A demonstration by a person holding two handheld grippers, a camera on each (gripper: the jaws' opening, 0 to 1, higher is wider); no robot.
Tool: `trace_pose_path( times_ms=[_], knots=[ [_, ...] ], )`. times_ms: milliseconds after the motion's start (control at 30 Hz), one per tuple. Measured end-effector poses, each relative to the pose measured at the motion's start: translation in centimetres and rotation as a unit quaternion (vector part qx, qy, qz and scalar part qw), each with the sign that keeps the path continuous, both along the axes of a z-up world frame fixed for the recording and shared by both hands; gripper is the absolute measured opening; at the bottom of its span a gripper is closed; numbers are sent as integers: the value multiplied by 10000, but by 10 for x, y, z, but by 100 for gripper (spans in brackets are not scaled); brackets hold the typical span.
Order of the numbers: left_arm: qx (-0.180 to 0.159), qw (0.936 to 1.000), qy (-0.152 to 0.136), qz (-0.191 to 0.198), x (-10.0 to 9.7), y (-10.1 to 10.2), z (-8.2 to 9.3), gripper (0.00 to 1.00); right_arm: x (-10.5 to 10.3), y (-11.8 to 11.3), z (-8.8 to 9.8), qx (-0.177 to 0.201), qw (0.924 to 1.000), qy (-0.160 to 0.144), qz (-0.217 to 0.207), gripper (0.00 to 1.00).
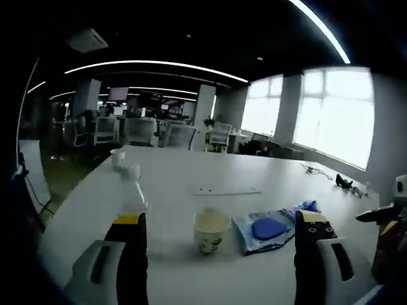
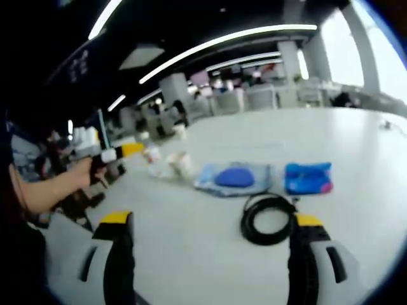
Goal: Arrange the tabletop items into an orderly group along one side of the table until the central work area is clear of visible clutter.
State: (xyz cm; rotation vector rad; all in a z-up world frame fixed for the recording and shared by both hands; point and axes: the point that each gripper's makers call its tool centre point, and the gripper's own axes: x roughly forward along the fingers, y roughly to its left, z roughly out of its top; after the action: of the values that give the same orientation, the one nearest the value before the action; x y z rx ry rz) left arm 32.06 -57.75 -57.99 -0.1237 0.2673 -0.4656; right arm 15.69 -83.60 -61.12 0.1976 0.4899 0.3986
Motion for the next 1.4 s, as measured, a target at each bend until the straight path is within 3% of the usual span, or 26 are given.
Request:
trace_pose_path(
  times_ms=[267, 500, 600, 900, 1067, 1400],
  knots=[
    [251, 9995, -68, 187, 22, 27, 3, 91, 0, 0, 3, 1, 10000, -33, -53, 98],
    [84, 9989, -61, 462, 47, 49, 9, 88, 2, 2, 0, -96, 10000, -5, 8, 98],
    [396, 9981, -128, 463, 55, 56, 9, 87, 3, 0, 0, -135, 9999, 3, -27, 98],
    [219, 9968, -128, 760, 84, 76, 6, 79, 6, -2, -7, -194, 9997, 143, -49, 97],
    [163, 9958, -74, 897, 95, 81, -6, 77, 10, -2, -9, -321, 9994, 160, -13, 98],
    [361, 9937, 102, 1051, 102, 81, -38, 69, 13, -8, -19, -446, 9985, 298, -67, 97]
  ],
)
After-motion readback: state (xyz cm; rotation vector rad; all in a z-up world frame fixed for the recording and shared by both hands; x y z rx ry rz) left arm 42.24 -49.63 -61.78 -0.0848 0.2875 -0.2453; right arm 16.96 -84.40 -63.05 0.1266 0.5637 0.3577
